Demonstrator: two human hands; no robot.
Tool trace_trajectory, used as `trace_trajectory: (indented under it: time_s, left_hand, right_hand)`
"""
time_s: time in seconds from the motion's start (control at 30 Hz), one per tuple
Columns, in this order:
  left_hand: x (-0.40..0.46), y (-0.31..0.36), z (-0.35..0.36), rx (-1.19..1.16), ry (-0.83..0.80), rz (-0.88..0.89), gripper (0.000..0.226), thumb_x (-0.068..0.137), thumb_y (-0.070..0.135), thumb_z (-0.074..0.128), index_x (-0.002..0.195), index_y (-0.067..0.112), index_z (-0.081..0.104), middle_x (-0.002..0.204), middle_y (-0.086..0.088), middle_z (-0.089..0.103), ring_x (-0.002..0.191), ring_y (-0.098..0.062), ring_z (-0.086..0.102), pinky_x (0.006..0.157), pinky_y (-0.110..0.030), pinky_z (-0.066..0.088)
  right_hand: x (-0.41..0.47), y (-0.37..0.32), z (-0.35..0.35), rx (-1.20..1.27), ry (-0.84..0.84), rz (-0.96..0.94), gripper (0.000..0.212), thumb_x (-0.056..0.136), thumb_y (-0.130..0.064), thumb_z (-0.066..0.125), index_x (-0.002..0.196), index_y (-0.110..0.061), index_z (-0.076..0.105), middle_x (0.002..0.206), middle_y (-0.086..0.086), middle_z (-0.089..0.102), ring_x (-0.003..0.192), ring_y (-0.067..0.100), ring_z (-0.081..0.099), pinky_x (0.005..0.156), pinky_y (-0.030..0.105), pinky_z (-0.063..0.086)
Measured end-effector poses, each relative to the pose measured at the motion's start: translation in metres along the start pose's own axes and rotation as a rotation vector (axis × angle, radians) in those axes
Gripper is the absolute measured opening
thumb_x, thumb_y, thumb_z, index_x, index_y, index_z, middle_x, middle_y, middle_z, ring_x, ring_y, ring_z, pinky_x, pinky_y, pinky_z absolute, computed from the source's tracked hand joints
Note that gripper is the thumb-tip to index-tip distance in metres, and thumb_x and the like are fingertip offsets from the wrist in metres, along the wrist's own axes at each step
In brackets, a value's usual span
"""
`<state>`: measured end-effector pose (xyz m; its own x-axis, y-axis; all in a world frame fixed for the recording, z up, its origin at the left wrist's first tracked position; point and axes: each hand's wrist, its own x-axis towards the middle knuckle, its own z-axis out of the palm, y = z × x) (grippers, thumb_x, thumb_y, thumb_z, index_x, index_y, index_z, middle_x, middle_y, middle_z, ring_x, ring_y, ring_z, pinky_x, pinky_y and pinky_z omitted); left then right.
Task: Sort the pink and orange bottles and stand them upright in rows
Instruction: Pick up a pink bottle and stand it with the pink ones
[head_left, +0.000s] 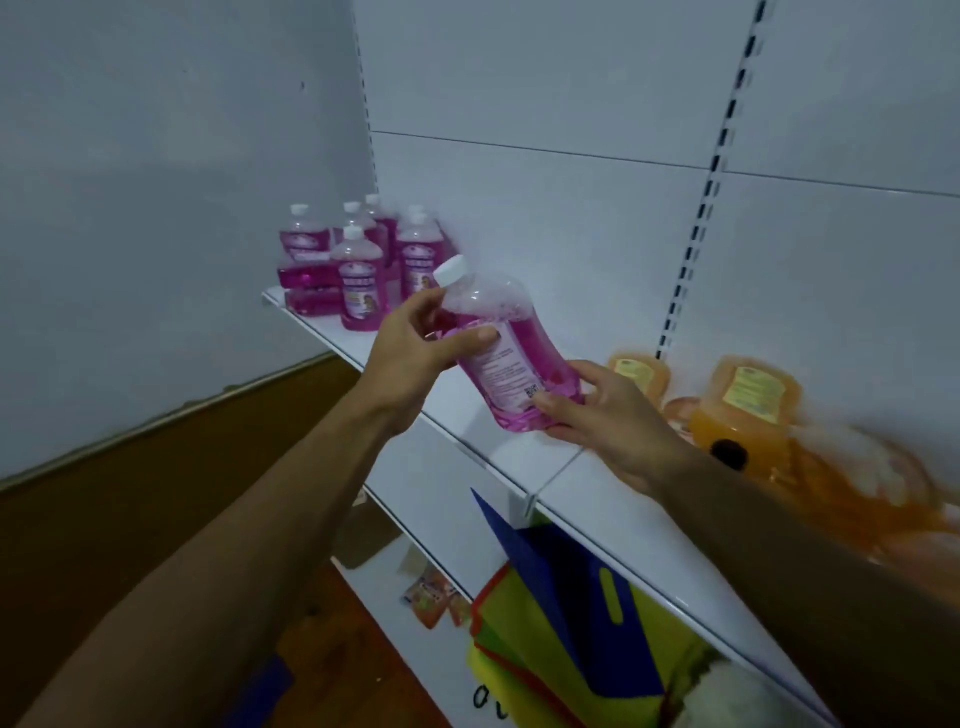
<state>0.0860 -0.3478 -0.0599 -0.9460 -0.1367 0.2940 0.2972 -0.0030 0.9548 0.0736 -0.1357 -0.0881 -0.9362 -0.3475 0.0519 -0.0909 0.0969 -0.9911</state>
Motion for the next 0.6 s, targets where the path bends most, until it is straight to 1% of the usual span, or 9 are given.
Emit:
trace_trajectory:
  time_s: [0.07, 0.13, 0.2, 0.23, 0.3, 0.4, 0.43, 0.5, 0.6]
  left_hand:
    - [0.017, -0.007, -0.032, 0.049, 0.046, -0.015, 0.065, 0.063, 0.021, 0.087, 0.121, 0.008, 0.060, 0.111, -0.008, 0.069, 0.104, -0.028, 0.067, 0.089, -0.048, 0.056]
    - [0.034, -0.015, -0.059, 0.115, 0.075, -0.026, 0.064, 0.063, 0.026, 0.085, 0.119, 0.010, 0.060, 0.109, -0.004, 0.069, 0.101, -0.022, 0.067, 0.087, -0.044, 0.057]
    - [0.051, -0.025, -0.080, 0.172, 0.101, -0.030, 0.059, 0.066, 0.025, 0.084, 0.118, 0.012, 0.060, 0.107, 0.001, 0.068, 0.099, -0.017, 0.067, 0.085, -0.040, 0.059]
    - [0.059, -0.030, -0.088, 0.197, 0.108, -0.027, 0.057, 0.069, 0.024, 0.084, 0.119, 0.013, 0.059, 0.107, 0.001, 0.068, 0.099, -0.016, 0.067, 0.084, -0.039, 0.059]
    - [0.079, -0.042, -0.103, 0.237, 0.114, -0.018, 0.054, 0.072, 0.021, 0.082, 0.120, 0.013, 0.058, 0.107, 0.002, 0.067, 0.097, -0.014, 0.067, 0.081, -0.034, 0.059]
    - [0.111, -0.056, -0.117, 0.297, 0.118, 0.011, 0.050, 0.073, 0.019, 0.081, 0.117, 0.022, 0.057, 0.104, 0.011, 0.065, 0.093, -0.005, 0.065, 0.073, -0.018, 0.056]
    - [0.123, -0.061, -0.121, 0.321, 0.123, 0.023, 0.052, 0.073, 0.020, 0.082, 0.118, 0.024, 0.057, 0.104, 0.013, 0.065, 0.093, -0.003, 0.065, 0.073, -0.017, 0.055]
    - [0.148, -0.070, -0.127, 0.389, 0.124, 0.055, 0.057, 0.072, 0.022, 0.083, 0.123, 0.020, 0.059, 0.108, 0.010, 0.067, 0.096, -0.003, 0.064, 0.079, -0.020, 0.056]
    - [0.185, -0.083, -0.130, 0.525, 0.090, 0.055, 0.069, 0.072, 0.028, 0.083, 0.134, 0.015, 0.055, 0.116, 0.005, 0.065, 0.100, -0.008, 0.063, 0.087, -0.025, 0.055]
  right_hand:
    - [0.031, 0.006, 0.029, -0.006, -0.036, 0.044, 0.035, 0.084, -0.017, 0.073, 0.117, -0.014, 0.060, 0.110, 0.012, 0.070, 0.098, 0.025, 0.070, 0.092, 0.041, 0.055]
    - [0.059, 0.010, 0.058, -0.066, -0.061, 0.053, 0.033, 0.084, -0.017, 0.073, 0.114, -0.017, 0.059, 0.108, 0.007, 0.070, 0.094, 0.020, 0.070, 0.088, 0.036, 0.057]
    - [0.086, 0.013, 0.083, -0.240, -0.039, 0.024, 0.038, 0.083, -0.024, 0.075, 0.117, -0.021, 0.057, 0.103, -0.006, 0.067, 0.088, 0.012, 0.067, 0.078, 0.023, 0.057]
    - [0.100, 0.015, 0.092, -0.332, -0.020, 0.004, 0.042, 0.083, -0.028, 0.075, 0.120, -0.022, 0.056, 0.102, -0.009, 0.065, 0.086, 0.010, 0.066, 0.074, 0.018, 0.053]
    - [0.130, 0.020, 0.107, -0.454, 0.003, -0.022, 0.047, 0.082, -0.035, 0.074, 0.123, -0.021, 0.056, 0.105, -0.008, 0.064, 0.087, 0.009, 0.063, 0.072, 0.013, 0.047]
    - [0.176, 0.031, 0.117, -0.541, 0.005, -0.030, 0.050, 0.081, -0.040, 0.073, 0.124, -0.020, 0.057, 0.106, -0.007, 0.064, 0.088, 0.011, 0.061, 0.074, 0.015, 0.046]
    - [0.191, 0.034, 0.120, -0.556, 0.010, -0.036, 0.050, 0.081, -0.041, 0.073, 0.124, -0.020, 0.058, 0.103, -0.008, 0.063, 0.087, 0.010, 0.060, 0.073, 0.015, 0.045]
    - [0.221, 0.041, 0.123, -0.576, 0.026, -0.045, 0.050, 0.081, -0.041, 0.074, 0.123, -0.019, 0.059, 0.100, -0.010, 0.060, 0.085, 0.010, 0.059, 0.072, 0.016, 0.044]
    - [0.262, 0.056, 0.124, -0.568, 0.039, -0.027, 0.049, 0.079, -0.042, 0.075, 0.121, -0.018, 0.062, 0.103, -0.005, 0.066, 0.086, 0.014, 0.062, 0.077, 0.024, 0.049]
